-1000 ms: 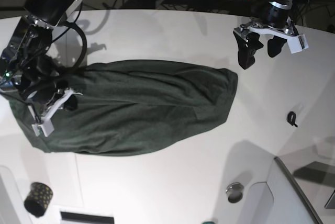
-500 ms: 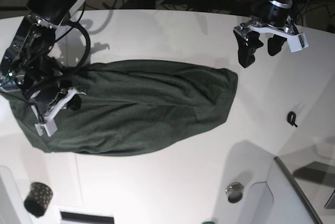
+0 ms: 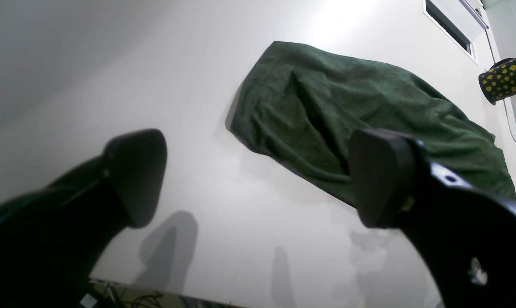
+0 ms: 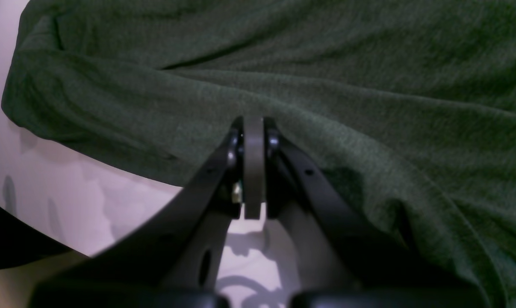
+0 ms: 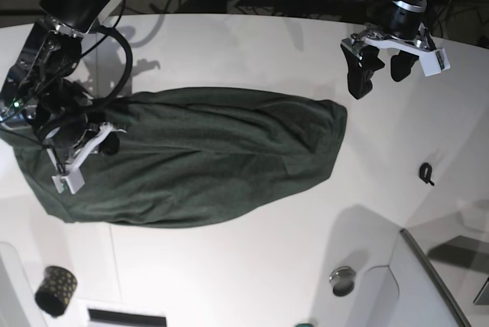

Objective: Layout the t-shirt on the table in an organized manner, then fold the t-shirt properly
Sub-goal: 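Pull the shirt's end with the right gripper to straighten it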

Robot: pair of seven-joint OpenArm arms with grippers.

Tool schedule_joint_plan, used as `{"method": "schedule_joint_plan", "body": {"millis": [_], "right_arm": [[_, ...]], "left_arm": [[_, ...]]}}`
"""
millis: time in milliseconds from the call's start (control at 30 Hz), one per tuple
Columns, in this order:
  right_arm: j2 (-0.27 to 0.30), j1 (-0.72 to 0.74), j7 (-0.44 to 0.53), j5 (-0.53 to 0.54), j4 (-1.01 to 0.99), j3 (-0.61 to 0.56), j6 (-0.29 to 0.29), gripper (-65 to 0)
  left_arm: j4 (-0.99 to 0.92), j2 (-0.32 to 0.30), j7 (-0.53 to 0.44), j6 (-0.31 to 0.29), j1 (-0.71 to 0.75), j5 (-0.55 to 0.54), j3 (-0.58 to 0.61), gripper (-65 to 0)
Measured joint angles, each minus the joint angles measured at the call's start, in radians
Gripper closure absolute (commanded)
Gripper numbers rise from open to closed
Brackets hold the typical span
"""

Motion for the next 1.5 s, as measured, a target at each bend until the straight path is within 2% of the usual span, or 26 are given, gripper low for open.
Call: {"method": "schedule_joint_plan", "body": {"millis": [100,233,600,933,1067,1233,1300,1400,1500], "right_arm": [[0.0,0.0,0.0,0.001,0.0,0.0,0.0,-0.6],[0.0,-0.026,0.003,0.141,0.0,0.001,0.0,-0.6],[0.001,-0.058,-0.011,0.298,0.0,0.002,0.0,-1.7],[0.001,-0.065,-0.015,0.314,-0.109,0.003,0.0,-2.0],[0.002,-0.064,-0.015,0.31,-0.158,0.003,0.0,-8.1],[0.002,-0.044,-0.015,0.312,-0.16,0.0,0.0,-8.4],[0.002,-0.045,-0.014,0.314,-0.158,0.0,0.0,-7.2],[0.002,-0.045,-0.015,0.313,-0.158,0.0,0.0,0.0],[0.007,-0.045,-0.015,0.312,-0.158,-0.012,0.0,-0.8]], "left_arm": [[0.0,0.0,0.0,0.0,-0.003,0.0,0.0,-65.0],[0.0,0.0,0.0,0.0,-0.003,0.0,0.0,-65.0],[0.001,0.0,0.0,0.0,-0.005,0.0,0.0,-65.0],[0.002,-0.004,0.0,0.0,-0.003,0.0,0.0,-65.0],[0.002,-0.005,0.0,0.0,-0.003,0.0,0.0,-65.0],[0.002,-0.006,0.0,-0.001,-0.002,0.0,0.0,-65.0],[0.002,-0.006,0.001,0.0,-0.002,0.0,0.0,-65.0],[0.002,-0.006,0.001,0.0,-0.002,0.0,0.0,-65.0],[0.002,-0.006,0.001,0.0,-0.002,0.0,0.0,-65.0]]}}
